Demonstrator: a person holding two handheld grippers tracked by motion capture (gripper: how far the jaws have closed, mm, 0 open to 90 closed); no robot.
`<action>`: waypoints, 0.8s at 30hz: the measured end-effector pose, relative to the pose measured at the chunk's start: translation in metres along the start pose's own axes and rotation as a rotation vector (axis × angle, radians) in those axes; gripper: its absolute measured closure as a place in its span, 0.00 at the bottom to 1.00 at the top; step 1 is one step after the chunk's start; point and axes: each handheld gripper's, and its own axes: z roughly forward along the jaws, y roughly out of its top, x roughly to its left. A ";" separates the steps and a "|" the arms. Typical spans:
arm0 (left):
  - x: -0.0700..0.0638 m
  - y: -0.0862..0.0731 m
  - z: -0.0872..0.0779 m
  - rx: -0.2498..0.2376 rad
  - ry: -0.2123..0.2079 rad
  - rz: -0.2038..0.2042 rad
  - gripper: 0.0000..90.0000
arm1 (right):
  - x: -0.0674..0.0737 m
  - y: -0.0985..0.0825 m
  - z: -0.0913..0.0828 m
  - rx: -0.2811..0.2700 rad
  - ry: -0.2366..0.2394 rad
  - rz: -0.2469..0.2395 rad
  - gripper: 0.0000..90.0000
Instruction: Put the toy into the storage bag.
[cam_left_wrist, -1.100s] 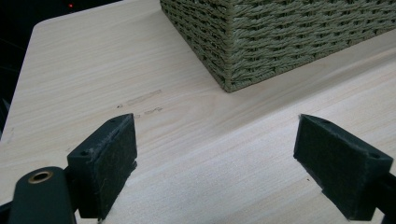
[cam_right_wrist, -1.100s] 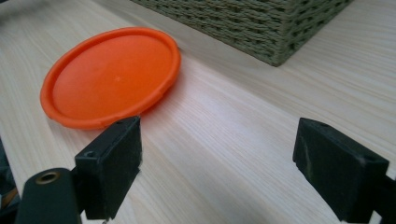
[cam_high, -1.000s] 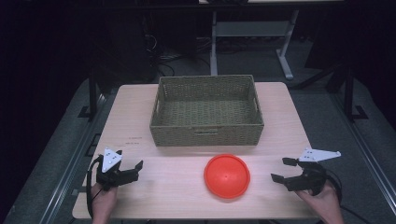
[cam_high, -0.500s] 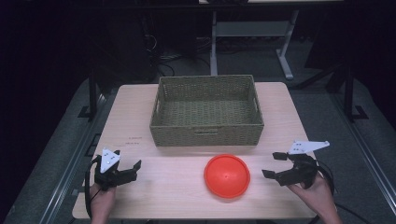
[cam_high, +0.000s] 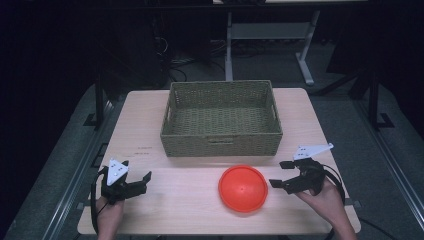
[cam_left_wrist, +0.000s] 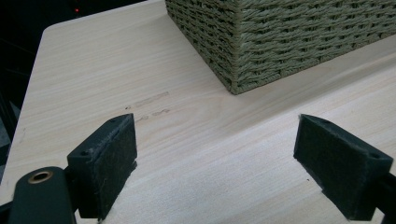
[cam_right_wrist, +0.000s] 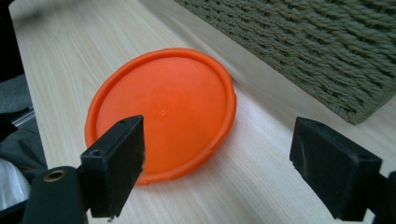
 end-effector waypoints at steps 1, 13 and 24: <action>0.000 0.000 0.000 0.003 -0.001 0.004 0.14 | 0.000 0.001 0.005 0.014 -0.004 0.004 0.22; 0.002 0.000 -0.001 0.000 0.007 -0.001 0.14 | 0.000 0.010 0.036 0.087 -0.007 0.040 0.29; 0.001 0.000 -0.001 0.000 0.004 0.006 0.14 | 0.002 0.009 0.051 0.143 -0.019 0.053 0.40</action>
